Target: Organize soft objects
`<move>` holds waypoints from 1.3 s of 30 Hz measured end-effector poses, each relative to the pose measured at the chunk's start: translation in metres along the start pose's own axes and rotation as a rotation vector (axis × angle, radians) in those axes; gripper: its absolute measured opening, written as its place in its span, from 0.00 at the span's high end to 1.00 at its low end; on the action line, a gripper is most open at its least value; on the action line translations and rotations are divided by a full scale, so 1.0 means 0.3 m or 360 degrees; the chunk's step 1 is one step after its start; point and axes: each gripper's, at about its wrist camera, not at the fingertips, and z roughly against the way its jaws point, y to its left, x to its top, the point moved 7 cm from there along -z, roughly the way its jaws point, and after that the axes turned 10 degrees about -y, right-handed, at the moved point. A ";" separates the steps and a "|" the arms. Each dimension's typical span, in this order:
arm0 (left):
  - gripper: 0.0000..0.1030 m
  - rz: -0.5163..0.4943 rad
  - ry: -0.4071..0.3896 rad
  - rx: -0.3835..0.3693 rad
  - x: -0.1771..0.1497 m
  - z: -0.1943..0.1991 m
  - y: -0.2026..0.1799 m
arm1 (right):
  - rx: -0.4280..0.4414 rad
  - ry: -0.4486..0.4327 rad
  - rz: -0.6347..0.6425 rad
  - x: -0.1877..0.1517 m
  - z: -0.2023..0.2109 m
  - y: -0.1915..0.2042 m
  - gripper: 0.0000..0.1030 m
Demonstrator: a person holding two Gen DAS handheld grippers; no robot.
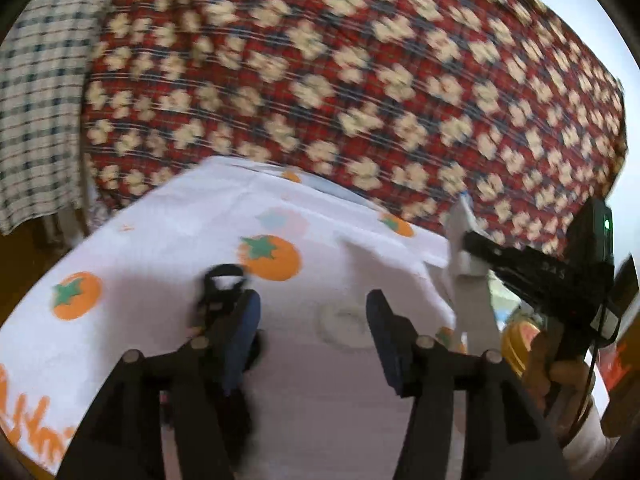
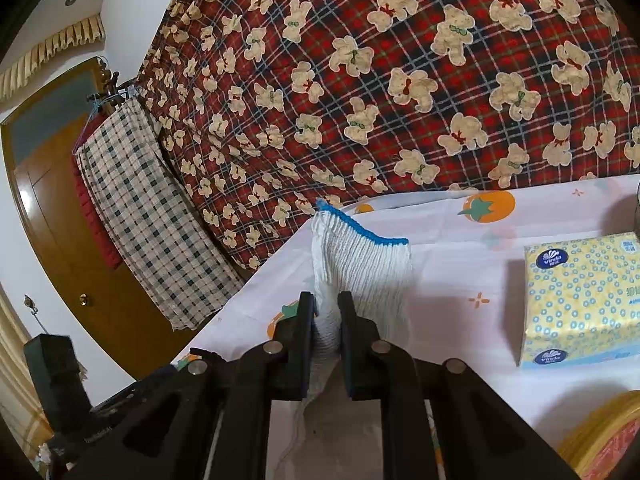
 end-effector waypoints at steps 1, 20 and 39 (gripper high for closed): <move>0.47 -0.0051 0.0040 -0.0037 -0.010 -0.036 -0.049 | 0.0000 0.0001 0.0001 0.000 0.000 -0.001 0.87; 0.45 -0.0445 0.0504 0.0231 -0.187 -0.360 -0.189 | -0.0022 -0.0016 -0.0006 0.016 0.015 -0.025 0.87; 0.87 -0.0129 0.0286 0.0183 -0.061 -0.284 -0.131 | 0.0017 -0.0037 -0.0048 0.025 0.030 -0.030 0.87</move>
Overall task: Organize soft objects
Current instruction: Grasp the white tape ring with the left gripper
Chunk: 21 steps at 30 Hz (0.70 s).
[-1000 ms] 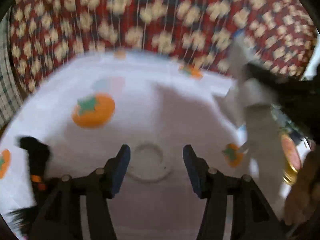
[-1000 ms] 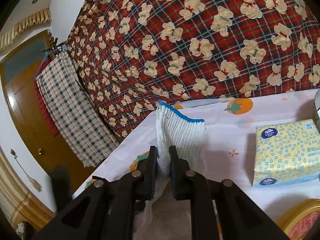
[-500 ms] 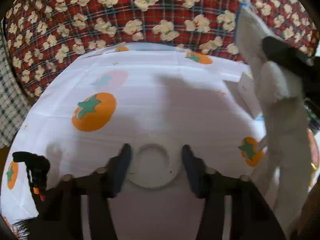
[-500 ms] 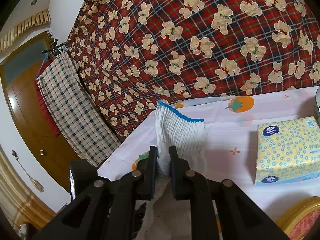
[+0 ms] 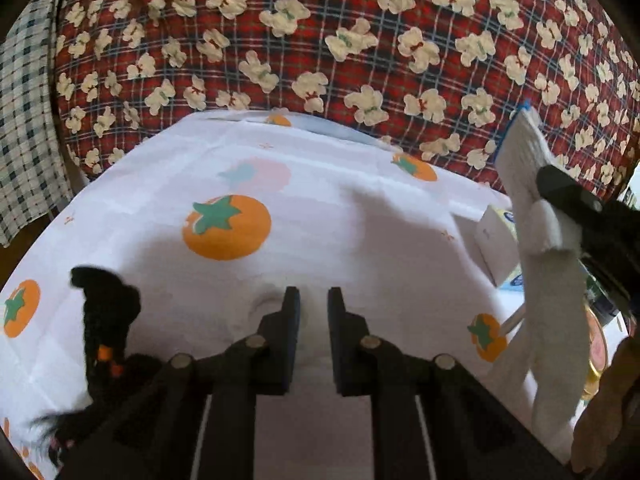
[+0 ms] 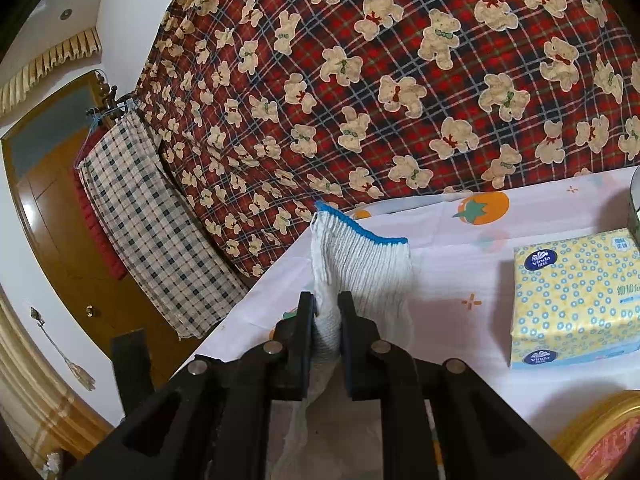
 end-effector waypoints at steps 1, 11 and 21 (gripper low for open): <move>0.80 -0.0008 0.0004 0.0009 -0.001 0.002 -0.003 | 0.0004 0.0002 -0.0002 -0.002 -0.001 0.001 0.87; 0.19 -0.0015 0.0246 0.0102 -0.091 -0.085 0.061 | 0.0024 0.0014 -0.0002 -0.009 0.000 0.019 0.87; 0.38 -0.0090 0.0237 0.0099 -0.093 -0.097 0.029 | 0.0021 -0.0004 -0.0016 0.003 0.005 0.015 0.87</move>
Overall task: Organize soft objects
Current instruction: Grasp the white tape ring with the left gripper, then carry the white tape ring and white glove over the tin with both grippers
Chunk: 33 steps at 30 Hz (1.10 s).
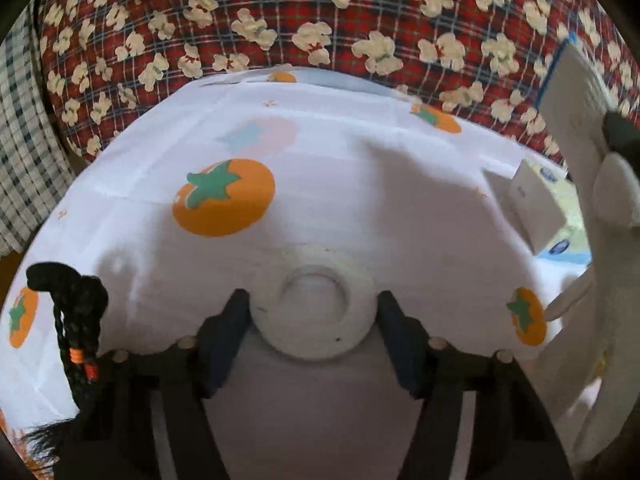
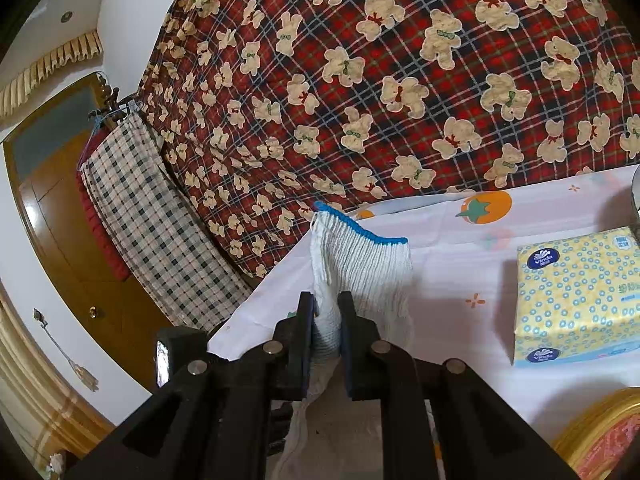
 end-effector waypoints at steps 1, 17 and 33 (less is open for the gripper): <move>0.38 0.0033 -0.0012 -0.0021 0.002 0.003 0.007 | 0.0000 -0.0002 -0.0005 0.003 0.002 -0.007 0.87; 0.39 0.0127 -0.0543 0.0022 0.045 0.259 -0.037 | 0.0191 -0.0022 -0.0019 -0.009 0.070 0.042 0.87; 0.39 0.0080 -0.0678 -0.0116 0.003 0.455 -0.196 | 0.0256 -0.0112 -0.0049 -0.052 0.434 -0.018 0.87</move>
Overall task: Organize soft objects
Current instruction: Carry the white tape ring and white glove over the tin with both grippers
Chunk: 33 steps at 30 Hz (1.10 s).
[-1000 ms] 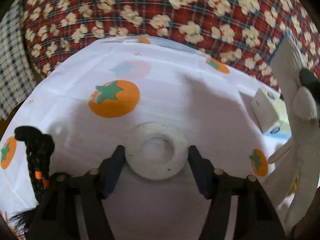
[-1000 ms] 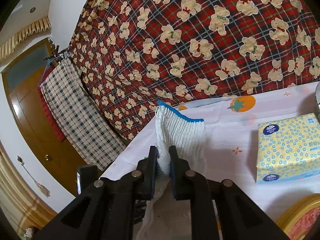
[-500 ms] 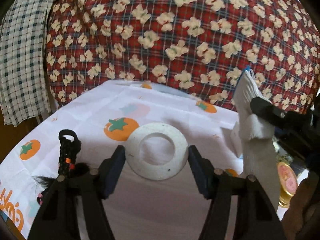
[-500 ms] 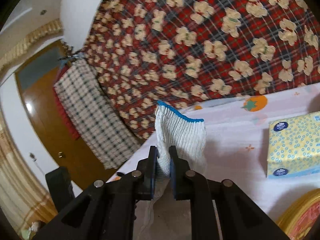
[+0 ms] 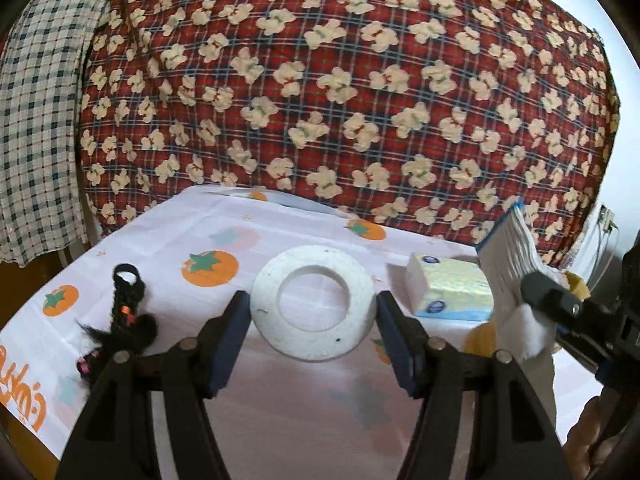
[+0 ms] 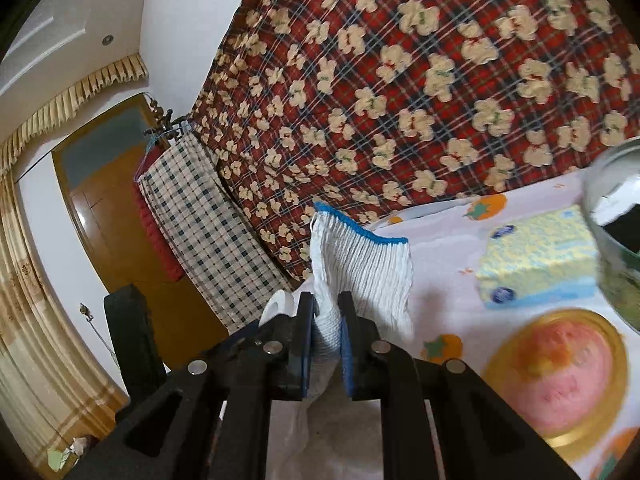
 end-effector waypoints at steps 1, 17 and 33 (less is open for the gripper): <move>0.39 -0.0002 0.0001 -0.0014 -0.003 0.006 -0.014 | -0.0013 -0.0006 -0.0011 -0.002 0.030 -0.011 0.87; 0.39 -0.0109 -0.0013 -0.0224 -0.006 0.040 -0.279 | -0.0198 -0.0100 -0.0015 0.032 0.297 -0.141 0.87; 0.39 -0.0156 -0.0045 -0.0410 0.014 0.023 -0.495 | -0.0596 -0.0467 0.0018 0.292 0.674 -0.382 0.87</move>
